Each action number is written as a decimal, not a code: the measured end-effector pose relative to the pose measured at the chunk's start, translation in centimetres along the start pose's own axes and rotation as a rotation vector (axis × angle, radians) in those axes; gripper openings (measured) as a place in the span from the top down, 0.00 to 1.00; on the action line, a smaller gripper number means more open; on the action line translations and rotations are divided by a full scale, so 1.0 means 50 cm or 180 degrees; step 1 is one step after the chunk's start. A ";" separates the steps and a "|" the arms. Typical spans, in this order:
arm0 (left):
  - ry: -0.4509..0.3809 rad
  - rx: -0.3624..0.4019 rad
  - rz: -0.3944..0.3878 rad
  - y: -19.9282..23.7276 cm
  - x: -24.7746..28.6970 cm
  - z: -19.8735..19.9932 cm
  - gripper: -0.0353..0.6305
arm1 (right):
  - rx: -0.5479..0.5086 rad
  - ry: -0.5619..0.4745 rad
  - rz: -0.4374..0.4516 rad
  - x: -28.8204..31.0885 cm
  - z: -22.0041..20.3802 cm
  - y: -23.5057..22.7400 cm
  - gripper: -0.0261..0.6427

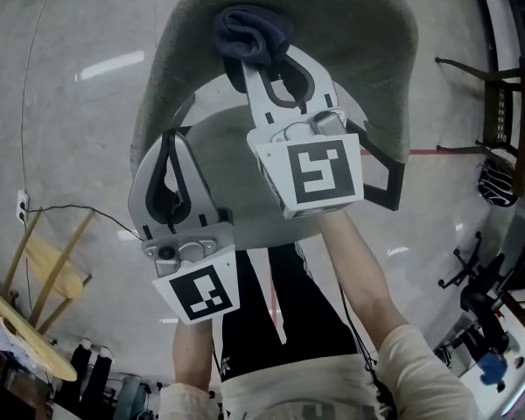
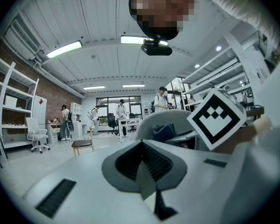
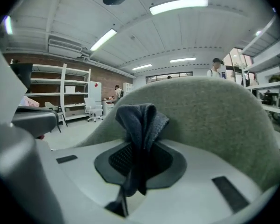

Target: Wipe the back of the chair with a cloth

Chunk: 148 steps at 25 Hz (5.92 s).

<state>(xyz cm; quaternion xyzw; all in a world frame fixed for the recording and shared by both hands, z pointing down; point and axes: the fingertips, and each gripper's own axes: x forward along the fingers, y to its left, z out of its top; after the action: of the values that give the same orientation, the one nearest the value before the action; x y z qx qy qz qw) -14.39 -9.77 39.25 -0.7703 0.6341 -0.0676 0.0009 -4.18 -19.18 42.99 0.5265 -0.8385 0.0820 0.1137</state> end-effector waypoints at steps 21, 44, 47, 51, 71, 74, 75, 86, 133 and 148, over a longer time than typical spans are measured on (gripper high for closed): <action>-0.0052 0.0140 -0.0712 -0.174 0.061 0.012 0.92 | 0.0258 0.0013 -0.1492 -0.182 -0.044 -0.299 0.87; -0.0110 0.0113 -0.0802 -0.177 0.042 0.019 0.92 | 0.0196 -0.0008 -0.1876 -0.259 -0.049 -0.335 0.87; -0.0099 0.0104 -0.0737 -0.161 0.033 0.015 0.92 | 0.0141 -0.0024 -0.1788 -0.256 -0.047 -0.314 0.87; -0.0077 0.0083 -0.0589 -0.139 0.019 0.010 0.92 | 0.0021 -0.0091 -0.1565 -0.244 -0.031 -0.280 0.87; 0.0066 -0.0170 0.0385 0.012 -0.098 -0.071 0.92 | -0.0229 -0.0132 0.0613 -0.081 -0.050 0.155 0.87; 0.0066 -0.0177 0.0452 0.025 -0.115 -0.077 0.92 | -0.0265 -0.0040 0.0886 -0.080 -0.074 0.211 0.87; 0.0058 -0.0169 0.0474 0.030 -0.119 -0.078 0.92 | -0.0295 0.0003 0.0973 -0.080 -0.083 0.229 0.87; 0.0044 -0.0292 0.0647 0.051 -0.144 -0.105 0.92 | -0.0420 0.0171 0.1485 -0.076 -0.141 0.331 0.87; -0.0005 -0.0181 -0.0082 -0.062 0.041 -0.071 0.92 | 0.0172 0.0262 -0.1014 -0.016 -0.179 -0.154 0.87; -0.0047 -0.0115 -0.0841 -0.233 0.072 -0.052 0.92 | 0.0536 0.0214 -0.2284 -0.228 -0.218 -0.341 0.87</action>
<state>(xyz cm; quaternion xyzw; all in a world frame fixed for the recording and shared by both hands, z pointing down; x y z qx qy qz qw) -2.62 -10.80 43.19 -0.8475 0.5282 -0.0500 -0.0173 17.13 -13.88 50.61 0.7915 -0.5867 0.1228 0.1190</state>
